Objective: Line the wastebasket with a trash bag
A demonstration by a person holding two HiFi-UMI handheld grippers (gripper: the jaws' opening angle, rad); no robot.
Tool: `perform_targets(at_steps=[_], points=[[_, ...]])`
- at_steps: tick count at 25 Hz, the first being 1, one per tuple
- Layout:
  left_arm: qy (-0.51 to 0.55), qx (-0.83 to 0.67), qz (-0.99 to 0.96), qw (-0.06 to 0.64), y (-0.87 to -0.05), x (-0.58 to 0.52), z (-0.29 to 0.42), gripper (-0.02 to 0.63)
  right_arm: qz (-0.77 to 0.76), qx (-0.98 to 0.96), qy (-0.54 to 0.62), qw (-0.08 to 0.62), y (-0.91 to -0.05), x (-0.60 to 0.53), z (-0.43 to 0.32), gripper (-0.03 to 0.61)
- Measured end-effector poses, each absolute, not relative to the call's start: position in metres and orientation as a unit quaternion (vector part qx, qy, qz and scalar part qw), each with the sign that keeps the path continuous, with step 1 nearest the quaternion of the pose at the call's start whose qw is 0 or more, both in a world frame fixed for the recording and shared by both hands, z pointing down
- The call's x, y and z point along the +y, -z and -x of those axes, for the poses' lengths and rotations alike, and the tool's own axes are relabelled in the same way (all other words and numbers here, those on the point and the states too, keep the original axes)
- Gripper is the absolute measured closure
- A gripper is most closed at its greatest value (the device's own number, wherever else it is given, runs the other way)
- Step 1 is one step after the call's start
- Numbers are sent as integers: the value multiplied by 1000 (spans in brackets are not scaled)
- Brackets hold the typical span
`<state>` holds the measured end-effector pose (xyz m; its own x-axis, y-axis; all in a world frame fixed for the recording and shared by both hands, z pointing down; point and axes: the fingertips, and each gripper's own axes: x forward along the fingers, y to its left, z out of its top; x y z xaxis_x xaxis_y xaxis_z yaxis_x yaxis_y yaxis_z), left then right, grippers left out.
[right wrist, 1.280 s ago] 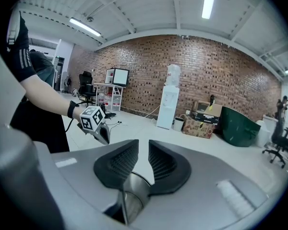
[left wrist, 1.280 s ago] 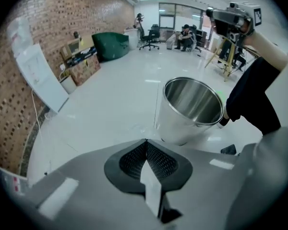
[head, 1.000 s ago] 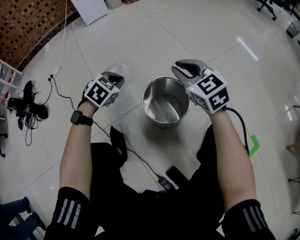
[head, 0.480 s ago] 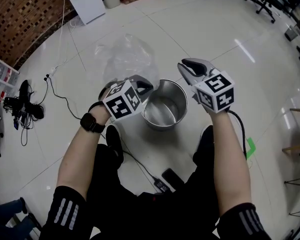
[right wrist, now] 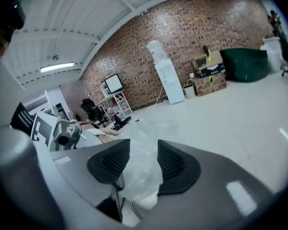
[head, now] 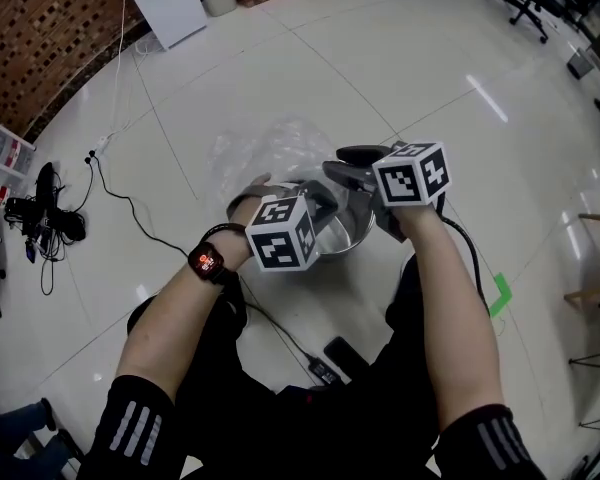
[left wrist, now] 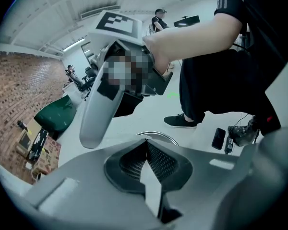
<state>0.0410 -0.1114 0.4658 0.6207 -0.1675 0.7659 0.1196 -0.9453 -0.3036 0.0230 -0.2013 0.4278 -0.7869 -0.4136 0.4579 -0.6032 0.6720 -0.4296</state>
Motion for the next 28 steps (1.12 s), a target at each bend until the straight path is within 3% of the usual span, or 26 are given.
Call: perform_targets(at_steps=[2,5,9,11,15,20,24,26,28], points=[[436,10,884,168,-468,-108,-45,617,-283,-888,-312,185,-443,-198,-28,432],[434,12,885,169,-468,-108,-44,617,-301,-878,-296,226,-455,-199,-34,568],[435,16,885,167,-466,-110,-38,617,-326,-876,-268,235,-449,-204,-38,562],[436,16,884,168,-467,-110,-36,617,-324,-875,-266,241,-450,-204,-39,433],[433,13,885,170,-465,-107,-38,617,-301,-878,-278,247,-461,-197,-32,368],[426,9,887,178,-461,-103,-44,617,-285,-883,-279,248,-467,-195,-20,383],[422,10,888,179,-458,-104,-43,617,-281,-887,-262,256,-464,-196,-13,553],[424,11,888,177,-457,-105,-42,615,-289,-888,-249,255,-460,-200,-14,563],[432,8,885,172,-459,-105,-37,568,-307,-888,-236,249,-454,-206,-19,565]])
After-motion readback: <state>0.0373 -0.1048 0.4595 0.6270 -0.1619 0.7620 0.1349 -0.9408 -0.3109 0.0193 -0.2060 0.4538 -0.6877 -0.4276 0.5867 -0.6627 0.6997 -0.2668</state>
